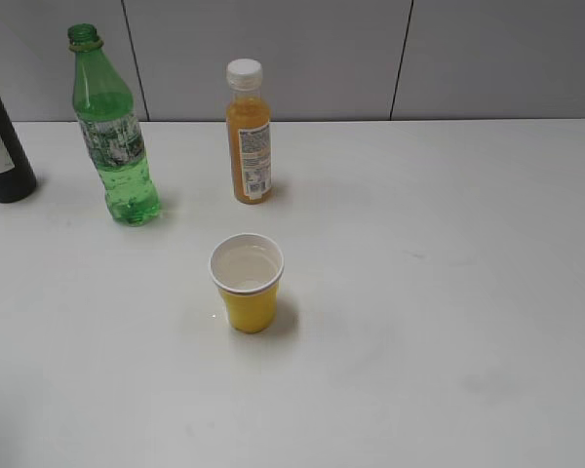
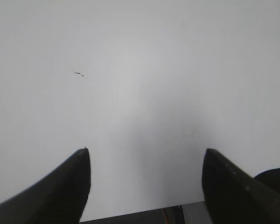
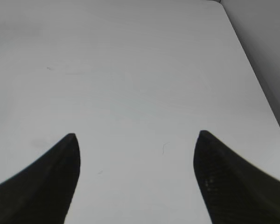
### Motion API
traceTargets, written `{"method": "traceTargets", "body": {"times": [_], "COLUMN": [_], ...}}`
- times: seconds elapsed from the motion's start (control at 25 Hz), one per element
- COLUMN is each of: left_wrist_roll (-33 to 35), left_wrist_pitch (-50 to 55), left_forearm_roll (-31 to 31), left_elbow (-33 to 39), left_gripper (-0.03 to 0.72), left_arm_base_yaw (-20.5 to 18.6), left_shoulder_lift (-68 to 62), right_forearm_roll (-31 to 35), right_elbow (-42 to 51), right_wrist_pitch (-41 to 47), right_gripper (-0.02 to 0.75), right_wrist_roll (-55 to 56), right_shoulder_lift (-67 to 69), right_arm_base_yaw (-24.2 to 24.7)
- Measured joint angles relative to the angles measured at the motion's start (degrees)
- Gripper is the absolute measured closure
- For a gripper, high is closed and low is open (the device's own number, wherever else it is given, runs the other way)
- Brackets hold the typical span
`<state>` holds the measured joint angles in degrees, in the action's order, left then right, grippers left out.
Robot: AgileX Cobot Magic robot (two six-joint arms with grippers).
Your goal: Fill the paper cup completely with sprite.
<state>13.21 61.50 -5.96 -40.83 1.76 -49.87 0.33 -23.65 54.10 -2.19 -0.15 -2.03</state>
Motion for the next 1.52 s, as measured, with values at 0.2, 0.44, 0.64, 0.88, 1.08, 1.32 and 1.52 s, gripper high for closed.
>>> {"method": "traceTargets", "body": {"times": [0.2, 0.44, 0.64, 0.88, 1.08, 1.32, 1.52], "left_wrist_roll": [0.0, 0.0, 0.0, 0.0, 0.0, -2.2, -5.2], "left_wrist_pitch": [-3.2, -5.5, -5.4, -5.4, -5.3, -1.8, 1.0], "left_forearm_roll": [-0.1, -0.3, -0.3, -0.3, -0.3, -0.3, 0.9], "left_elbow": [3.9, 6.7, 6.9, 6.9, 6.9, 6.9, 7.0], "left_gripper": [0.12, 0.124, 0.124, 0.126, 0.134, 0.135, 0.136], "left_arm_base_yaw": [0.0, 0.0, 0.0, 0.0, 0.0, 0.0, 0.0], "left_shoulder_lift": [11.6, 23.2, 29.9, 36.6, 42.4, 48.2, 50.1], "right_forearm_roll": [0.0, 0.0, 0.0, 0.0, 0.0, 0.0, 0.0], "right_elbow": [0.0, 0.0, 0.0, 0.0, 0.0, 0.0, 0.0], "right_wrist_pitch": [0.0, 0.0, 0.0, 0.0, 0.0, 0.0, 0.0], "right_gripper": [0.153, 0.153, 0.153, 0.153, 0.153, 0.153, 0.153], "right_wrist_roll": [1.2, 1.4, 1.5, 1.5, 1.5, 1.6, 1.6], "right_shoulder_lift": [0.0, 0.0, 0.0, 0.0, 0.0, 0.0, 0.0], "right_arm_base_yaw": [0.0, 0.0, 0.0, 0.0, 0.0, 0.0, 0.0]}}
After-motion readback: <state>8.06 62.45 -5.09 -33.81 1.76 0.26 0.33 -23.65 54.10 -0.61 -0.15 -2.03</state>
